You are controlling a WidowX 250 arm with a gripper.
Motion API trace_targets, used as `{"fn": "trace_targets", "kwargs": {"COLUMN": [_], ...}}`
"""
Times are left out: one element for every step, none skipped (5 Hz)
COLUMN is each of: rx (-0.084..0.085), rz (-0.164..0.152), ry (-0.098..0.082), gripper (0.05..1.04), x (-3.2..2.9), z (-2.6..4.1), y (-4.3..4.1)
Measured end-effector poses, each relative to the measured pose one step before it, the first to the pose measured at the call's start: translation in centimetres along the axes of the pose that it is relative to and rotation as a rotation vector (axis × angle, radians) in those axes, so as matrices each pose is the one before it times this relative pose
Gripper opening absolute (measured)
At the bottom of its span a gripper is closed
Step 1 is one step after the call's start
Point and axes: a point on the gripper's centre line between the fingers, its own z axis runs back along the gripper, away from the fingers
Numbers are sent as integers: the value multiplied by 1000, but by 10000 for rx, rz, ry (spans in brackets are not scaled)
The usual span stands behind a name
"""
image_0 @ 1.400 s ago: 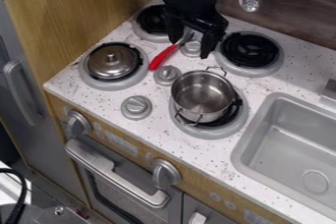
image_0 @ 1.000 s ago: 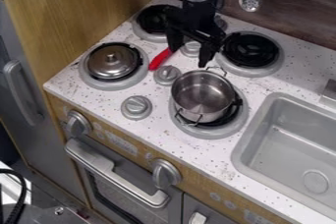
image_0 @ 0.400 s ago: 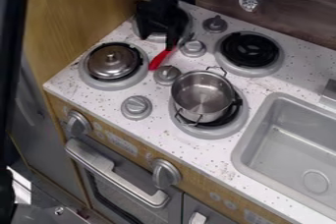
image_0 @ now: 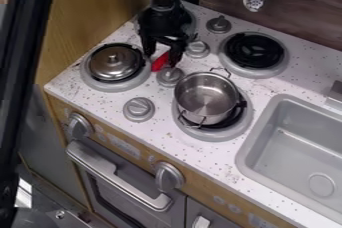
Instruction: Put the red fork to the upper right burner
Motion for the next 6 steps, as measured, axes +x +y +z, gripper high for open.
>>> {"fn": "trace_targets", "kwargs": {"rx": [-6,9,55,104,174,444], "rz": [-32,80,37,-128,-155,-225], "ry": [-21,80,-177,8,18,-424], "gripper": [997,964,689,399,316,284], "x": [858,261,293,-194,-587,224], "z": [-428,-397,-205,-435,228,1217], "y": [-365,-109,13,31,-433,-1095]}}
